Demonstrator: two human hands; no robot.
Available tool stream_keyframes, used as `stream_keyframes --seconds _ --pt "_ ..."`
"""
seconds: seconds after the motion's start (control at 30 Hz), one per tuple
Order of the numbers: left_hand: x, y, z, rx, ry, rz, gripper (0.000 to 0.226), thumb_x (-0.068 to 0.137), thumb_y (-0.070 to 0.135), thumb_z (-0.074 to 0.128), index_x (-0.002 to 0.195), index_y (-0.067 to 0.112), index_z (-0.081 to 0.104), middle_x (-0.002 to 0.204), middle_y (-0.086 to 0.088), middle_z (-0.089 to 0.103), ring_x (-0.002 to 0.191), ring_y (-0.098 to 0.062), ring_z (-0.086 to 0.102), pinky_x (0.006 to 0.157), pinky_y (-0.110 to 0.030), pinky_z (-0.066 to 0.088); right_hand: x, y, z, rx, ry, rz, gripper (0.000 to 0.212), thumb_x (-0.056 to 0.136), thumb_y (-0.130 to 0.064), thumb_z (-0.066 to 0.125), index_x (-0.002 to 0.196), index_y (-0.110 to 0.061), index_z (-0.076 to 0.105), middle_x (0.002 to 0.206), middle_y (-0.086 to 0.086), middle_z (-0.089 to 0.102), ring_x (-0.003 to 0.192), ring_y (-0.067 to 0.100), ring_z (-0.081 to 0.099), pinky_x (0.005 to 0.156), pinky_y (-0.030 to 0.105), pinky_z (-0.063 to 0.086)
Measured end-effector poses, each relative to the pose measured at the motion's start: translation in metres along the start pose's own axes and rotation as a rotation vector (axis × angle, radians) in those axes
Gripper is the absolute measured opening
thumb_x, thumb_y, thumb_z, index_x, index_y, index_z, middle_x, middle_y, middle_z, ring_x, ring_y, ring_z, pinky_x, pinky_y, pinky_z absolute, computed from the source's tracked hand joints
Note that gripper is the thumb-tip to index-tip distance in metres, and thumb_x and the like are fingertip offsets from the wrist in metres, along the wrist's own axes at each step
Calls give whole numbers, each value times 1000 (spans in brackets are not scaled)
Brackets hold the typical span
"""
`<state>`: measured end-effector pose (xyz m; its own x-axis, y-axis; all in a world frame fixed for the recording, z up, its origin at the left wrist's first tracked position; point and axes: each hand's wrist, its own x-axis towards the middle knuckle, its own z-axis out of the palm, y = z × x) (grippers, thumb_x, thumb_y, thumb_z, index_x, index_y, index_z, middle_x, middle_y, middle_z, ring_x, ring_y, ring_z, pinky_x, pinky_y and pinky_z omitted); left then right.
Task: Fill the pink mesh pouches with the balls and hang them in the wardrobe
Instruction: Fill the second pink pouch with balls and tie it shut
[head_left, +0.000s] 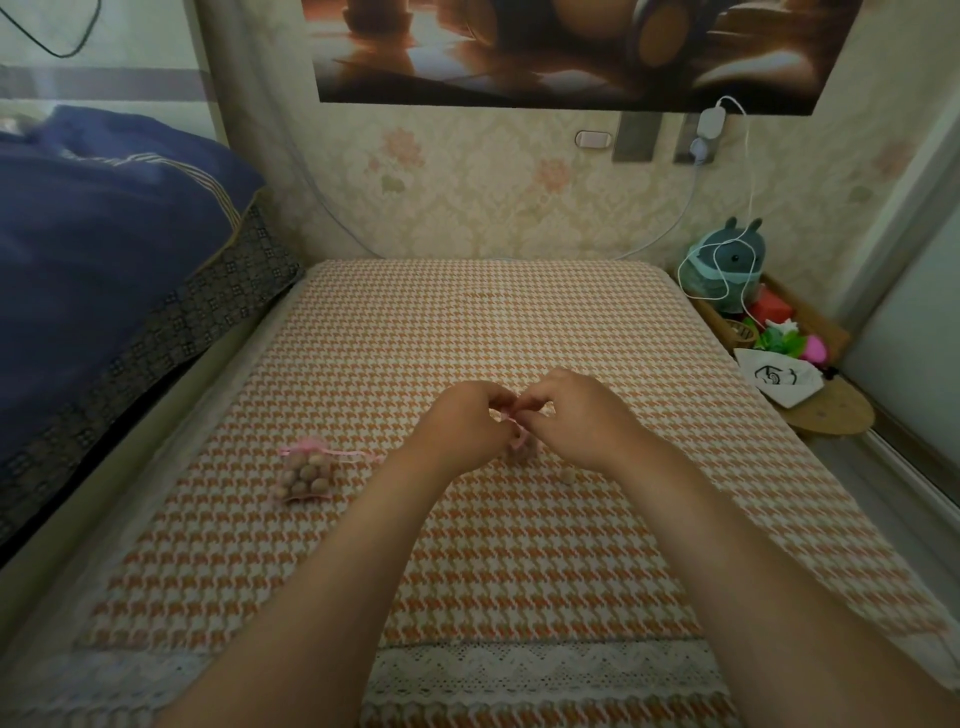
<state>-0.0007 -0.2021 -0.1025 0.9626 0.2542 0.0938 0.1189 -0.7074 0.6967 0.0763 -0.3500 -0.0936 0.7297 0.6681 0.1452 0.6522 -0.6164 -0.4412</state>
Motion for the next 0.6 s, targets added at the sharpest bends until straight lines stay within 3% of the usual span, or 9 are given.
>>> stream_keyframes --seconds 0.13,0.23,0.3,0.37,0.47,0.6 --pt "-7 2 6 102 116 53 30 89 26 66 119 24 67 120 10 61 95 -11 61 83 -30 53 -2 3 -5 2 -32 77 20 98 -36 58 101 -34 77 93 -10 75 83 13 69 77 42 59" --pt "-18 12 11 135 235 191 17 88 24 64 104 26 68 103 12 58 79 -7 55 70 -28 51 -2 5 -9 7 -37 86 21 99 -34 57 98 -31 78 90 -5 76 84 18 70 75 43 58" --pt "-25 18 14 126 187 238 7 88 25 62 92 27 67 91 13 62 73 -5 57 64 -28 51 -3 6 -12 40 -53 91 23 99 -33 58 91 -31 79 84 -4 75 80 21 70 71 43 58" --pt "-31 20 21 164 68 256 7 89 28 60 89 29 68 85 12 69 74 -6 62 65 -29 53 -4 7 -12 75 -52 98 23 98 -28 58 95 -32 80 90 -4 77 85 22 71 76 43 59" --pt "-34 16 39 286 -73 259 20 92 32 59 107 29 71 105 12 72 90 -8 66 77 -31 55 -5 7 -12 102 -45 104 24 99 -26 57 106 -28 79 103 -4 77 92 21 70 85 46 58" --pt "-31 9 63 359 -107 333 34 93 21 56 125 26 65 126 2 63 105 -21 62 81 -38 54 -5 7 -12 122 -51 104 24 100 -25 57 110 -27 78 113 -4 75 95 16 68 89 42 57"
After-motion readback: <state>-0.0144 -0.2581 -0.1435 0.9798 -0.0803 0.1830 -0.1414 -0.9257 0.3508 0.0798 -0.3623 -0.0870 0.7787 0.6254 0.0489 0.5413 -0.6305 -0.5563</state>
